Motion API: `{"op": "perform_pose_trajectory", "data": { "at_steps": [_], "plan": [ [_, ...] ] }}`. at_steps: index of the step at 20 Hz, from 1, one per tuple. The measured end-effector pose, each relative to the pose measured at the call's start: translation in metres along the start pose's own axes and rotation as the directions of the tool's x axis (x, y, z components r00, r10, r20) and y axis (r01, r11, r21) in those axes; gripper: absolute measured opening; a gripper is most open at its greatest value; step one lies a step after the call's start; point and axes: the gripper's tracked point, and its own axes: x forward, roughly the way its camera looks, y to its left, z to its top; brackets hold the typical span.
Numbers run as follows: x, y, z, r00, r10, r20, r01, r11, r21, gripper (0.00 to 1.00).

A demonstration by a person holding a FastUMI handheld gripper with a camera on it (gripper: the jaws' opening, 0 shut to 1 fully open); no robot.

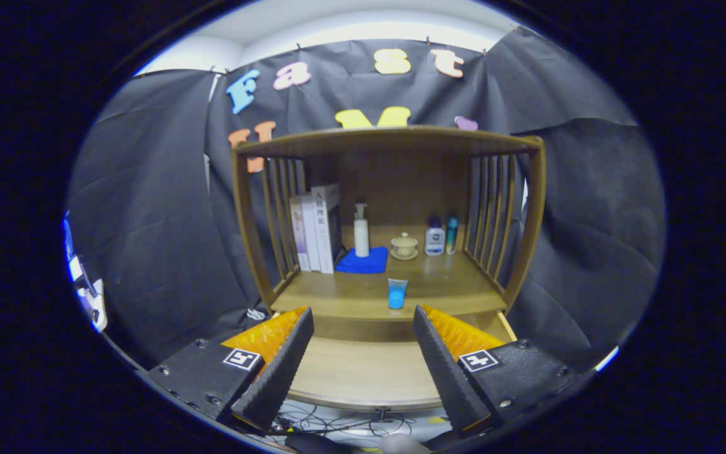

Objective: Pull open the drawer, take out the items inside it, and place them on the countertop above the cabinet.

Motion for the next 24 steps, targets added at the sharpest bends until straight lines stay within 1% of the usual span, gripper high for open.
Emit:
{"op": "perform_pose_trajectory", "data": {
  "at_steps": [4,6,8,10,14,18,21,24],
  "plan": [
    [-0.047,0.009,-0.013,0.993,0.032,0.116,-0.036,0.999,0.027,1.00],
    [-0.058,-0.001,-0.027,0.987,0.019,0.158,-0.022,0.999,0.022,1.00],
    [-0.063,-0.011,-0.045,0.982,-0.014,0.188,0.012,1.000,0.009,1.00],
    [-0.064,-0.023,-0.074,0.983,-0.042,0.180,0.044,0.999,-0.005,1.00],
    [-0.050,-0.040,-0.134,0.986,-0.055,0.156,0.054,0.998,0.013,1.00],
    [-0.028,-0.057,-0.195,0.991,-0.097,0.097,0.096,0.995,0.016,1.00],
    [-0.006,-0.063,-0.225,0.993,-0.109,0.053,0.108,0.994,0.020,1.00],
    [0.016,-0.062,-0.244,0.994,-0.106,0.008,0.106,0.994,0.019,1.00]
  ]
}}
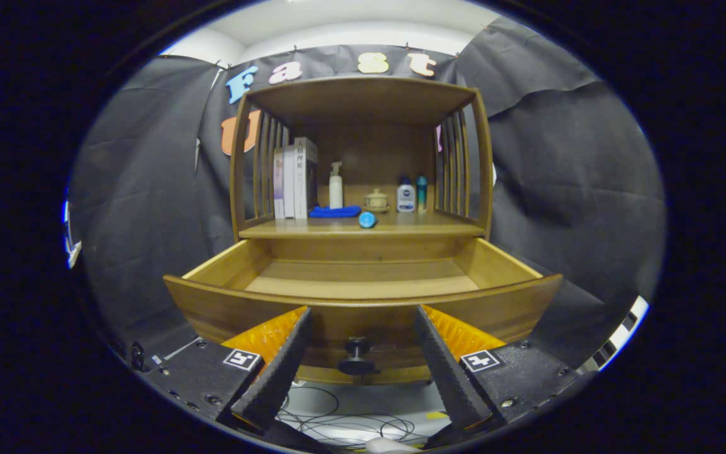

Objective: Pull open the drawer, take out the items inside it, and place them on the countertop above the cabinet.

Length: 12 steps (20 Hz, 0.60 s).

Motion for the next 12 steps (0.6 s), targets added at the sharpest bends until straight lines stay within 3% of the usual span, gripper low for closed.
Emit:
{"op": "perform_pose_trajectory", "data": {
  "at_steps": [12],
  "plan": [
    [0.020,0.004,-0.013,1.000,-0.026,-0.001,0.026,1.000,-0.007,1.00]
  ]
}}
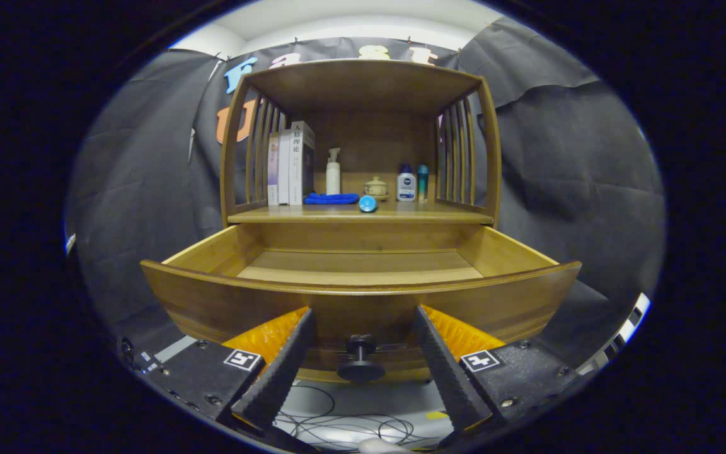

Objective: Pull open the drawer, take out the items inside it, and place them on the countertop above the cabinet.

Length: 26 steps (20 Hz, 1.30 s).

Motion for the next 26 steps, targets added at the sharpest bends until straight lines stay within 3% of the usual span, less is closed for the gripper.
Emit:
{"op": "perform_pose_trajectory", "data": {
  "at_steps": [10,26],
  "plan": [
    [0.024,0.002,0.009,1.000,0.019,0.009,-0.018,1.000,-0.025,0.99],
    [0.107,0.014,0.041,0.999,-0.008,0.043,0.010,0.999,-0.031,0.99]
  ]
}}
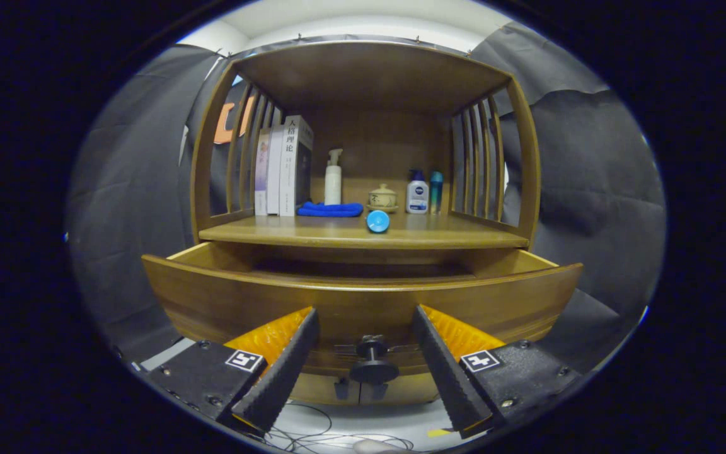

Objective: Pull open the drawer, take out the items inside it, and place them on the countertop above the cabinet.

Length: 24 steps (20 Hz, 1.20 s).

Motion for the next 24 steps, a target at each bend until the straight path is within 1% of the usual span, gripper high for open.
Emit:
{"op": "perform_pose_trajectory", "data": {
  "at_steps": [7,11,17,19,24],
  "plan": [
    [0.042,0.003,0.007,1.000,0.001,0.006,-0.001,1.000,0.007,0.99],
    [0.069,0.004,0.013,0.999,0.001,0.036,-0.001,1.000,0.002,0.99],
    [0.097,0.005,0.016,0.998,0.001,0.065,-0.001,1.000,-0.005,0.99],
    [0.103,0.005,0.018,0.997,0.001,0.081,-0.001,1.000,0.005,0.99],
    [0.098,0.008,0.016,0.998,0.000,0.056,-0.001,1.000,0.019,0.98]
  ]
}}
